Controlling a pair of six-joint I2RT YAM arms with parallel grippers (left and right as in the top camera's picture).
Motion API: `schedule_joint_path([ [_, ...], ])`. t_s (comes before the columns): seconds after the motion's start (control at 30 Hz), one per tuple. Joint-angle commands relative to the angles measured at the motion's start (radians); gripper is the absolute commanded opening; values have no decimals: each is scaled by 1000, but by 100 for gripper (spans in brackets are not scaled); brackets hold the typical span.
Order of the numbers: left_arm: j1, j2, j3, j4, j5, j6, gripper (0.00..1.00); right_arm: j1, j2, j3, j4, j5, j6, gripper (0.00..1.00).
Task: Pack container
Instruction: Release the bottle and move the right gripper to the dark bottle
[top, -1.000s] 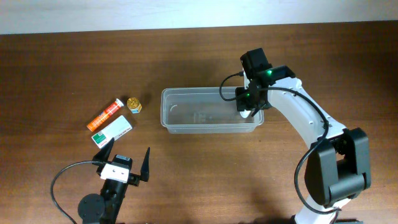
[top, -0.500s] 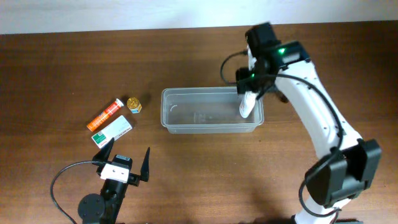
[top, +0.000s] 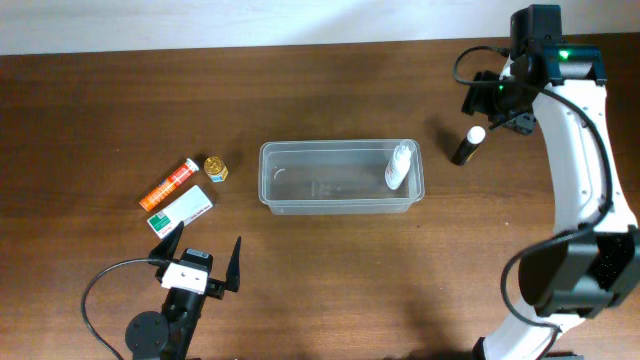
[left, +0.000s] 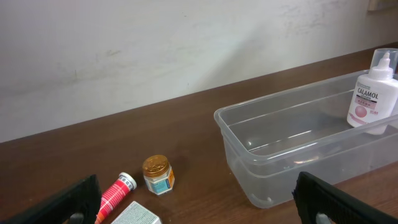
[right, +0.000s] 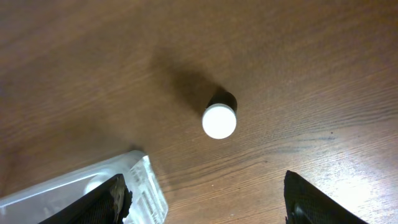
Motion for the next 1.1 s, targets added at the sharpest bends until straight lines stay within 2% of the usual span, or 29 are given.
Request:
schedule_joint_path([
  [0.0, -2, -6, -2, -7, -6, -5, 99, -9, 80, -1, -3, -15, 36, 73],
  [0.17, -2, -6, -2, -7, -6, -5, 99, -23, 198, -1, 6, -16, 55, 73],
  [0.47, -2, -6, -2, -7, -6, -5, 99, -36, 279, -1, 35, -15, 61, 72],
  [0.67, -2, -6, -2, -7, -6, -5, 99, -42, 316, -1, 45, -16, 61, 60],
  [1.07, -2, -6, -2, -7, -6, -5, 99, -42, 330, -1, 45, -16, 61, 25],
])
